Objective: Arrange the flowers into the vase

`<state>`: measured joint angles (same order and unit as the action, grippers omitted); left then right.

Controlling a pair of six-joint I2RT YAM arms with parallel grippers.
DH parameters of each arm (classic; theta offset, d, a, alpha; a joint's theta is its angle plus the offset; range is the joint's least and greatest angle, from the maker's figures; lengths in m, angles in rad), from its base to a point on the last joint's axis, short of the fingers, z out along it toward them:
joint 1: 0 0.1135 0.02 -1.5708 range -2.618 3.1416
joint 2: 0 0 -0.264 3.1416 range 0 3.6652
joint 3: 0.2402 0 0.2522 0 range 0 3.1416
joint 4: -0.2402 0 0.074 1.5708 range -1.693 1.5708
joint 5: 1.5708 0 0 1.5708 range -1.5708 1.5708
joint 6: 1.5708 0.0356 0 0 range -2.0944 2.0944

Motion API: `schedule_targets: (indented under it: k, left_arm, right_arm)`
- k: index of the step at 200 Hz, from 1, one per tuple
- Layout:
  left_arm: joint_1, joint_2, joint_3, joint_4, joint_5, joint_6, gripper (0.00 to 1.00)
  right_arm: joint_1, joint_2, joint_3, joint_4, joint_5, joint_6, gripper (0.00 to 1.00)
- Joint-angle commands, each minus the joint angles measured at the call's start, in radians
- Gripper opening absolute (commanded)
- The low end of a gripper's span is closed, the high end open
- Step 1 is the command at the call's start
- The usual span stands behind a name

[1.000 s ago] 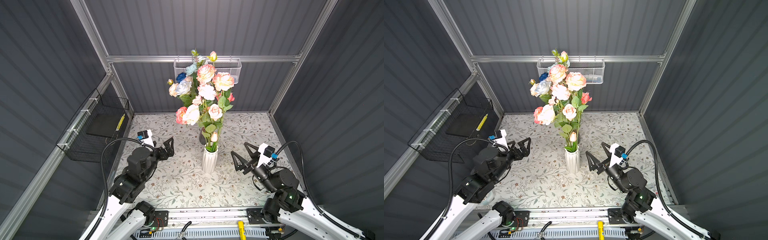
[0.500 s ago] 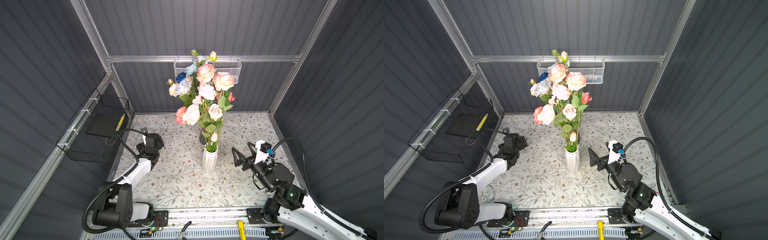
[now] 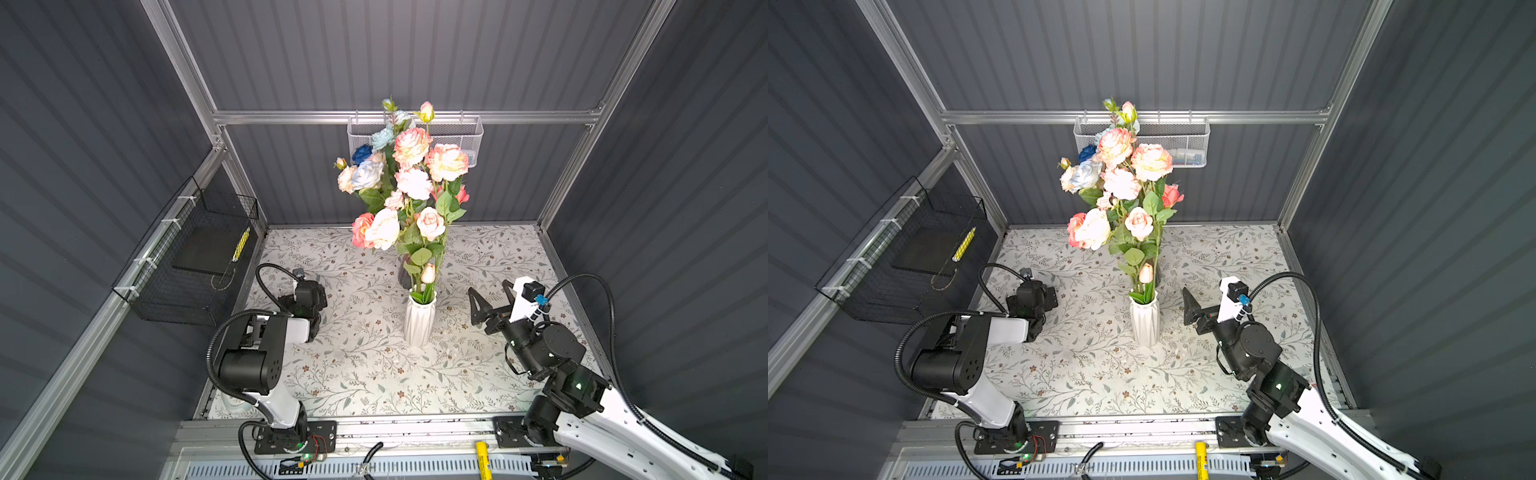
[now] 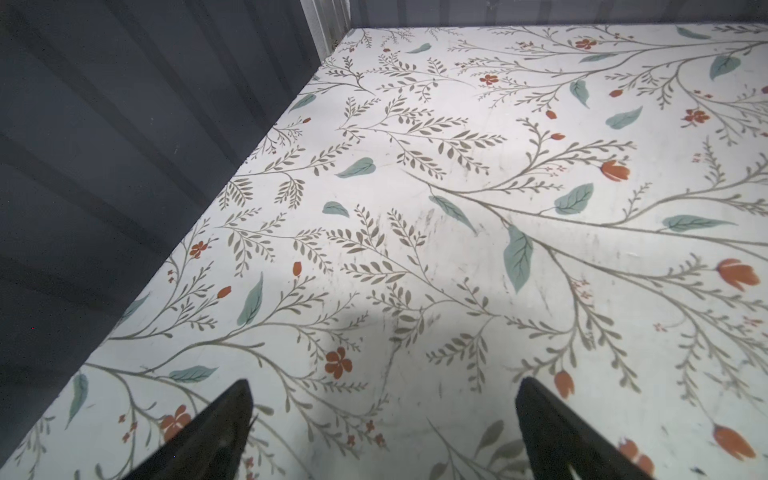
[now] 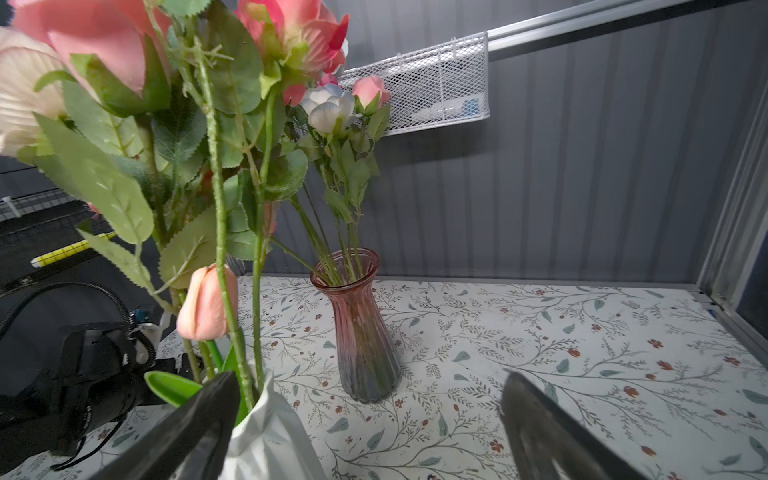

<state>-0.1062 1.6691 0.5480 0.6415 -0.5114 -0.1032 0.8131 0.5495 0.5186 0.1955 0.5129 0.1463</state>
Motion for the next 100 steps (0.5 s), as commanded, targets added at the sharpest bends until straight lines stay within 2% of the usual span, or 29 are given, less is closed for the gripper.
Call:
schedule_targets:
  k: [1,14,25,37,46,57,69,82,91,100]
  left_arm:
    - [0.003,-0.001,-0.037,0.149,0.044,0.034,1.0]
    - [0.003,0.003,-0.08,0.218,0.095,0.046,1.0]
    - [0.005,0.065,-0.153,0.463,0.095,0.076,1.0]
    - [0.005,0.024,-0.095,0.254,0.092,0.036,1.0]
    - [0.002,0.062,-0.107,0.365,0.072,0.073,1.0]
    - [0.002,0.029,-0.094,0.261,0.079,0.043,1.0]
    - [0.002,0.057,-0.103,0.347,0.072,0.069,1.0]
    - [0.002,0.033,-0.098,0.279,0.079,0.048,1.0]
    - [0.002,0.046,-0.104,0.324,0.077,0.057,1.0]
    - [0.002,0.048,-0.104,0.325,0.079,0.059,1.0]
  right_arm:
    - [-0.056,0.008,-0.035,0.093,0.061,-0.029,0.99]
    - [-0.116,0.023,-0.06,0.15,0.047,-0.04,0.99]
    - [-0.168,0.046,-0.073,0.193,0.032,-0.066,0.99]
    - [-0.234,0.084,-0.073,0.222,0.007,-0.099,0.99]
    - [-0.294,0.116,-0.064,0.226,-0.019,-0.109,0.99]
    - [-0.383,0.163,-0.058,0.239,-0.058,-0.118,0.99]
    - [-0.475,0.211,-0.065,0.272,-0.106,-0.142,0.99]
    - [-0.584,0.266,-0.092,0.333,-0.158,-0.137,0.99]
    - [-0.665,0.314,-0.121,0.376,-0.232,-0.135,0.99]
    - [-0.733,0.362,-0.142,0.41,-0.259,-0.102,0.99]
